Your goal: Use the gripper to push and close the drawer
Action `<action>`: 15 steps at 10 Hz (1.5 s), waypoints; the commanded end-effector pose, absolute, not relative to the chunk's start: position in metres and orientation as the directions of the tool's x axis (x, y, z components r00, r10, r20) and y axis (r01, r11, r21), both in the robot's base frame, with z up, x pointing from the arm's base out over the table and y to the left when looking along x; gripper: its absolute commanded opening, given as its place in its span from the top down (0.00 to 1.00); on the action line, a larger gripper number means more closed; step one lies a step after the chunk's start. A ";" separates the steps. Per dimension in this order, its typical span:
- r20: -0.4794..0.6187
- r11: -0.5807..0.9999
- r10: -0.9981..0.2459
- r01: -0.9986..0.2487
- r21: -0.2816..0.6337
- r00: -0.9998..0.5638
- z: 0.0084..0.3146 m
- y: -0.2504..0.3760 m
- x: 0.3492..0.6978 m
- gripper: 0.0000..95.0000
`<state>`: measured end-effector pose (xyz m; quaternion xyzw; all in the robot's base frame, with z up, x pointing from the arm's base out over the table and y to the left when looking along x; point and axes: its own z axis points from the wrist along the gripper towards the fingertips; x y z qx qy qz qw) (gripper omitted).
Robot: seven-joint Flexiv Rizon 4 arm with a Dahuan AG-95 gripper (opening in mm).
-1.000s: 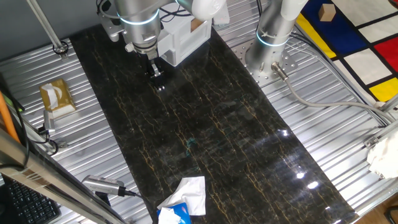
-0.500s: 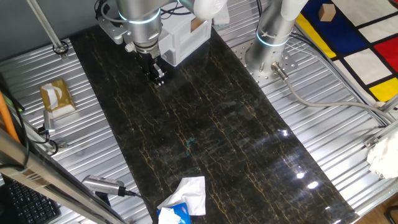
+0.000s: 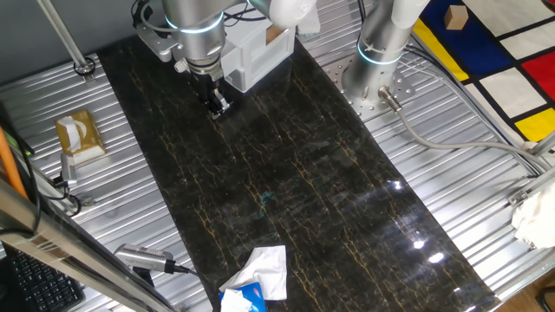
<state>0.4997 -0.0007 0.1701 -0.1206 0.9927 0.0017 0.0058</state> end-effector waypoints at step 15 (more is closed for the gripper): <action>0.140 0.943 -0.334 -0.328 0.063 -0.932 0.160 -0.070 0.543 1.00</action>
